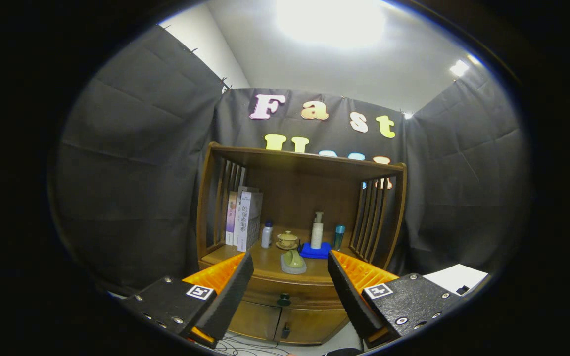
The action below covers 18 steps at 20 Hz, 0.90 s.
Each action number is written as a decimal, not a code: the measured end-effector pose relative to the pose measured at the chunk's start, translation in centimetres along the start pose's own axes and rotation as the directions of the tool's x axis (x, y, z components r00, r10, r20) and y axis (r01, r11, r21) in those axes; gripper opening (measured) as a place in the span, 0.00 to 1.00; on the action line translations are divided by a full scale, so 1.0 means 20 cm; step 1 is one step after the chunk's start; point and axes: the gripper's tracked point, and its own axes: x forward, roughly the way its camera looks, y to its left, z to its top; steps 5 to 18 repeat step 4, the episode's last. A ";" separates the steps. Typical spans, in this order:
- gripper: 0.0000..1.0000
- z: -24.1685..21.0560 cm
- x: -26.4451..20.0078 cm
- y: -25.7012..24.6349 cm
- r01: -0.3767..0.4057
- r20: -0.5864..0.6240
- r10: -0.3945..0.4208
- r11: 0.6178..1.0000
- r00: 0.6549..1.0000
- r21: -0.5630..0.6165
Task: Pull open the drawer, take out the items inside it, and place them on the countertop above the cabinet.
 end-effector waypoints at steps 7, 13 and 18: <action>0.94 -0.01 0.00 0.00 -0.003 -0.003 0.003 1.000 1.000 0.026; 0.94 -0.01 0.00 0.00 -0.003 -0.003 0.003 1.000 1.000 0.026; 0.94 -0.01 0.00 0.00 -0.003 -0.003 0.003 1.000 1.000 0.026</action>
